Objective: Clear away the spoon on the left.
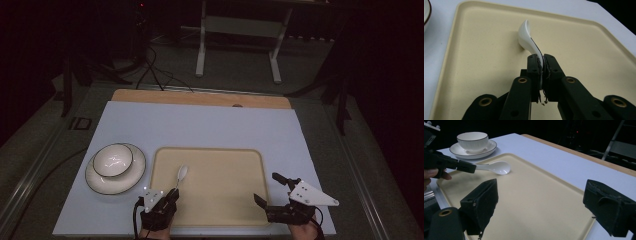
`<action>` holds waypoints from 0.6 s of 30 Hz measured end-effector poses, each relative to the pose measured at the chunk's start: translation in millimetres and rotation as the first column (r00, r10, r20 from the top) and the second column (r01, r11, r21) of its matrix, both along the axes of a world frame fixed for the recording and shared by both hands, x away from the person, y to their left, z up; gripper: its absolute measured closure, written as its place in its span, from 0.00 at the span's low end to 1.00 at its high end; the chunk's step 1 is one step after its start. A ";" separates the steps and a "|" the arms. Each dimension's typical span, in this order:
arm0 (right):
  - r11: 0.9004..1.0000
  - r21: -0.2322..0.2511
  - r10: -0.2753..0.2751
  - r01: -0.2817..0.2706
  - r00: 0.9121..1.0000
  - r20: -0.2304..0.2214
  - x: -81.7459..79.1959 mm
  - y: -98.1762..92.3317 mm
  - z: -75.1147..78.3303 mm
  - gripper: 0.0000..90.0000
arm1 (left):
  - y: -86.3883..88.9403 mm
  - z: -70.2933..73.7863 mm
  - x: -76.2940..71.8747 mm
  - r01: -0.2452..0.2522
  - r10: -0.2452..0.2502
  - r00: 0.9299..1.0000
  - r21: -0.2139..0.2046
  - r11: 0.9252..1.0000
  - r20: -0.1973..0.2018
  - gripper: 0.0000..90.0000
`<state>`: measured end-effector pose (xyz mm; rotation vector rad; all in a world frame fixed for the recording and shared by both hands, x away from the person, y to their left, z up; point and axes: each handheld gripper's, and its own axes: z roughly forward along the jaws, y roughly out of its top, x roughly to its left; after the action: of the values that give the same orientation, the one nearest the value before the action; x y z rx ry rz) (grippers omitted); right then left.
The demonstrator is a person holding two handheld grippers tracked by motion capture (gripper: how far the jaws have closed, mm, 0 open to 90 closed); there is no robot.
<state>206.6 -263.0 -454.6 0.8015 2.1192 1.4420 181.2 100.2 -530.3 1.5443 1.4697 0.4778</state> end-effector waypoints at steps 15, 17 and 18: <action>1.000 0.002 0.001 -0.001 1.000 -0.006 0.8 -0.7 -0.3 0.14 | -5.1 -15.3 0.4 0.004 -0.003 0.996 0.004 1.000 -0.089 0.91; 1.000 0.002 0.001 -0.001 1.000 -0.006 0.6 -0.7 -0.2 0.14 | -5.3 -16.2 0.5 0.002 -0.001 0.995 0.002 1.000 -0.099 0.89; 1.000 0.007 0.002 -0.002 1.000 -0.007 0.8 -0.8 -0.3 0.14 | -5.6 -16.6 0.6 0.002 -0.001 0.995 0.008 1.000 -0.104 0.89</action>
<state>207.4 -263.8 -454.9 0.8081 2.1225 1.4500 181.8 94.7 -547.0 1.5968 1.5473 0.4076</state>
